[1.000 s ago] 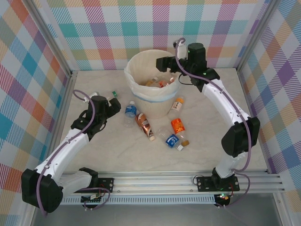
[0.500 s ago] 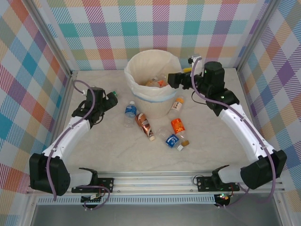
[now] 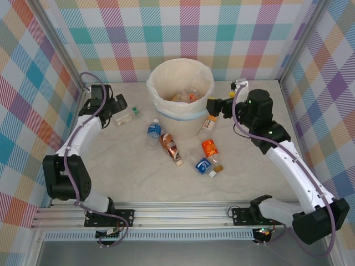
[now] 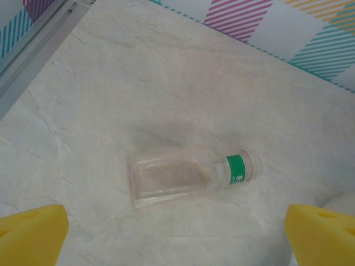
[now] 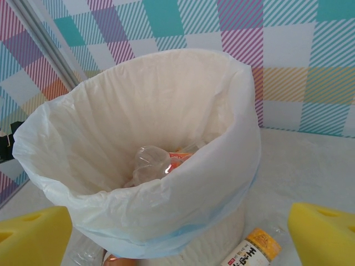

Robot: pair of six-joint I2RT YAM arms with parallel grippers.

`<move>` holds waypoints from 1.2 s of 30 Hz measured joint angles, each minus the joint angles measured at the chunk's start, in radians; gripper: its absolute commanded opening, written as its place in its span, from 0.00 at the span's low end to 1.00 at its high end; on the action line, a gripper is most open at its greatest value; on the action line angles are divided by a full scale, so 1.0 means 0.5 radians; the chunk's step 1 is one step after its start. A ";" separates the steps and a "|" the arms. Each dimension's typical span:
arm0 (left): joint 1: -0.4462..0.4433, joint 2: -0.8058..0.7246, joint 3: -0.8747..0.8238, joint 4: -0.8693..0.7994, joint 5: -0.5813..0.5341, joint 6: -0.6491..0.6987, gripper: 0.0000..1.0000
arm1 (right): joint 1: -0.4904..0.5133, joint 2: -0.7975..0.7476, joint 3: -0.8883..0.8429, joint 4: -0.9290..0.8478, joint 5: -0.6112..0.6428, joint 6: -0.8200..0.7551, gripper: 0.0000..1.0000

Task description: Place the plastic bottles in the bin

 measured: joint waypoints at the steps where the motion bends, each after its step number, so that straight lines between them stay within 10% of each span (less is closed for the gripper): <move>1: 0.021 0.027 0.024 0.002 0.011 0.028 1.00 | 0.000 -0.011 -0.011 0.000 0.011 -0.004 1.00; 13: 0.415 0.590 0.304 0.009 0.632 0.166 1.00 | 0.000 -0.064 -0.127 -0.005 0.100 -0.020 1.00; 36: 0.396 0.958 0.121 0.626 1.373 -0.051 1.00 | 0.000 -0.067 -0.173 -0.016 0.120 0.071 1.00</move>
